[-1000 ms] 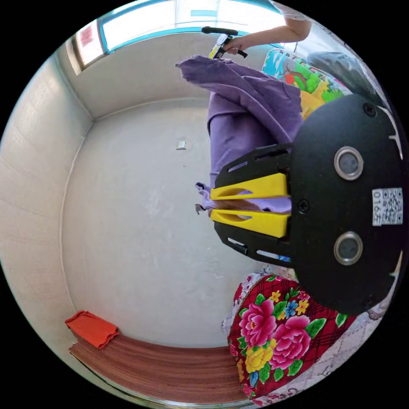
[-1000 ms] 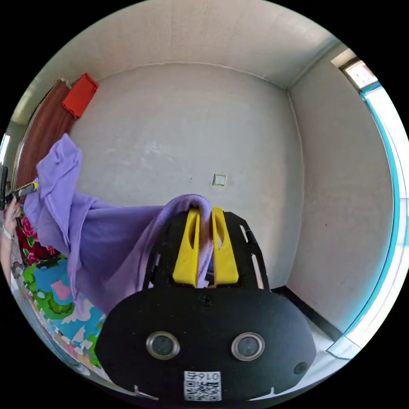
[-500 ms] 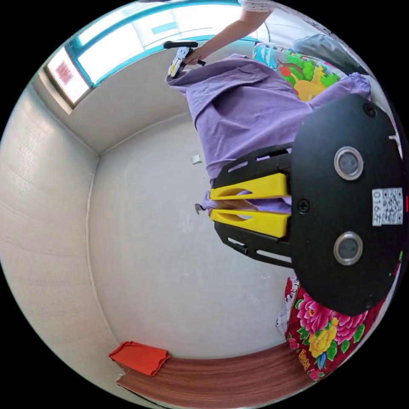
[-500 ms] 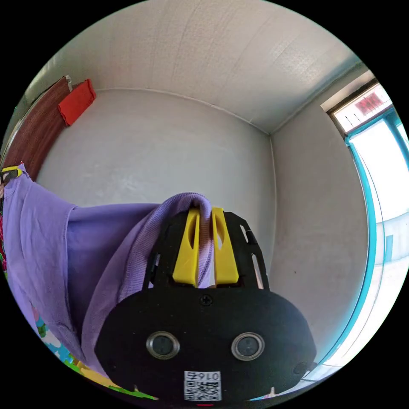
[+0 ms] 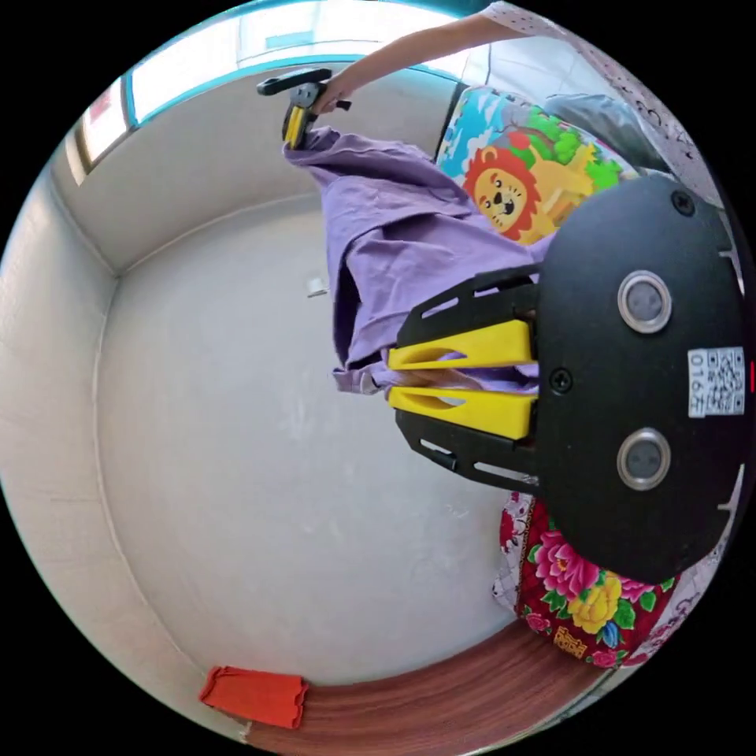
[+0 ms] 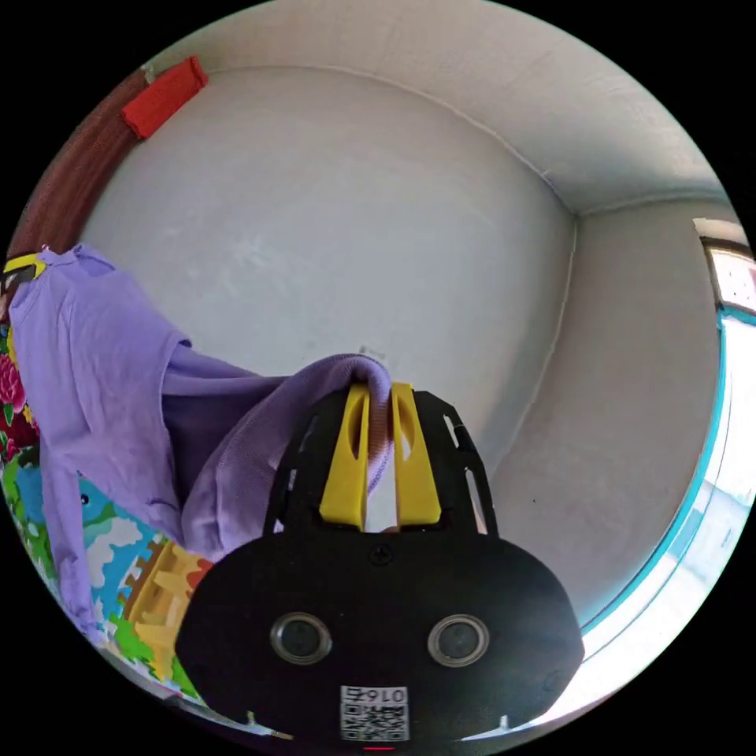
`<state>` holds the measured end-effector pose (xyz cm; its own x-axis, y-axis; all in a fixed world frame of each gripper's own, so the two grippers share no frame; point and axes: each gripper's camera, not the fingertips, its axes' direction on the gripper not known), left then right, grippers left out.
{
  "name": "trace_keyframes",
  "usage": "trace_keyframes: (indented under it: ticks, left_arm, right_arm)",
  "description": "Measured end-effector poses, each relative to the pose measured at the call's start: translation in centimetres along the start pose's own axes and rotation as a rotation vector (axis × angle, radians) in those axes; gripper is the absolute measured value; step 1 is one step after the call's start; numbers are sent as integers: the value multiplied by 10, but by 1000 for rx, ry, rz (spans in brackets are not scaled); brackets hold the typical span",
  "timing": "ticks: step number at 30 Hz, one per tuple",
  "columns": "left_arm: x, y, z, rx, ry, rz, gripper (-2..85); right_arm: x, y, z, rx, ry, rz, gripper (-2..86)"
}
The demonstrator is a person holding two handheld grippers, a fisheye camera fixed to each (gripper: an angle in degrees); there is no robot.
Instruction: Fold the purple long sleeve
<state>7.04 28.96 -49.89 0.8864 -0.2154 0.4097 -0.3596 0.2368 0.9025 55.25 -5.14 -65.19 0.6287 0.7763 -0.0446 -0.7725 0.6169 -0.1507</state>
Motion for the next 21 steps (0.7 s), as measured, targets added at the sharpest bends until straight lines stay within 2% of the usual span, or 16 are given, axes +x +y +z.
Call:
trace_keyframes:
  ticks: [4,8,10,12,14,17,21]
  left_arm:
    - [-3,102,123,-364,336,-25,25]
    - [7,227,234,-646,556,-133,28]
    - [22,315,298,-855,676,-202,31]
    - [30,376,330,-962,736,-261,35]
    - [33,421,344,-983,773,-349,45]
    - [38,449,331,-892,780,-412,54]
    - [42,429,275,-717,466,-326,60]
  right_arm:
    - [-33,32,94,-349,-305,-260,47]
    - [-61,78,175,-632,-681,-300,50]
    - [-84,110,217,-809,-922,-341,55]
    - [-98,129,239,-912,-923,-385,64]
    - [-103,132,240,-876,-948,-421,79]
    - [-98,105,216,-684,-894,-399,108]
    - [-116,71,148,-382,-632,-451,151]
